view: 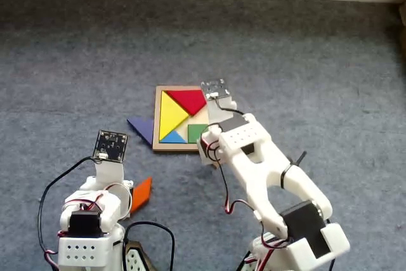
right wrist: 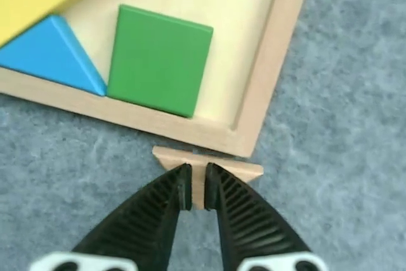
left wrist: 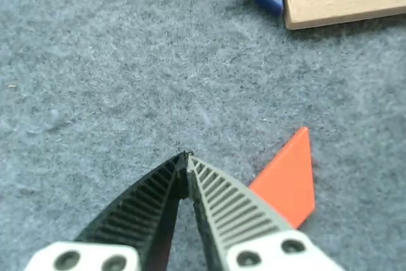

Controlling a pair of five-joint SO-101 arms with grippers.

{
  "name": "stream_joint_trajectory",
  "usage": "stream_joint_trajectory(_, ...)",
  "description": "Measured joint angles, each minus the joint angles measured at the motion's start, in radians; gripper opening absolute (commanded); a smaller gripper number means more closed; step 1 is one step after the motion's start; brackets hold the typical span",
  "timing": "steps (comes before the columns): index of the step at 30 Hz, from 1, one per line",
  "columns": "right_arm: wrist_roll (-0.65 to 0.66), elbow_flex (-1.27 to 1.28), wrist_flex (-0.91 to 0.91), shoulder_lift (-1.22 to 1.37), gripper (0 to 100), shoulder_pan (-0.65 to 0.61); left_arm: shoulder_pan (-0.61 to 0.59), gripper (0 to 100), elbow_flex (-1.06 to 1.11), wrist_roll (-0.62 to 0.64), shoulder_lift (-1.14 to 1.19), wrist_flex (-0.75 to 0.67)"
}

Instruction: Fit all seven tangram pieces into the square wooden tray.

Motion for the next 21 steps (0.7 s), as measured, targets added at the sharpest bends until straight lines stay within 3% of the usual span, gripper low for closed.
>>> stream_joint_trajectory(7, 0.123, 0.037, 0.176, -0.008, 4.8, -0.002, 0.0, 1, 0.0, 0.0, 0.0, 0.0)
stream_joint_trajectory(13, 0.137, -0.051, 0.239, -0.029, 6.1, 0.0, 0.0, 1, 0.0, 0.0, 0.0, 0.0)
stream_joint_trajectory(21, 0.141, -0.091, 0.247, -0.034, 29.6, -0.012, 0.0, 1, 0.0, 0.0, 0.0, 0.0)
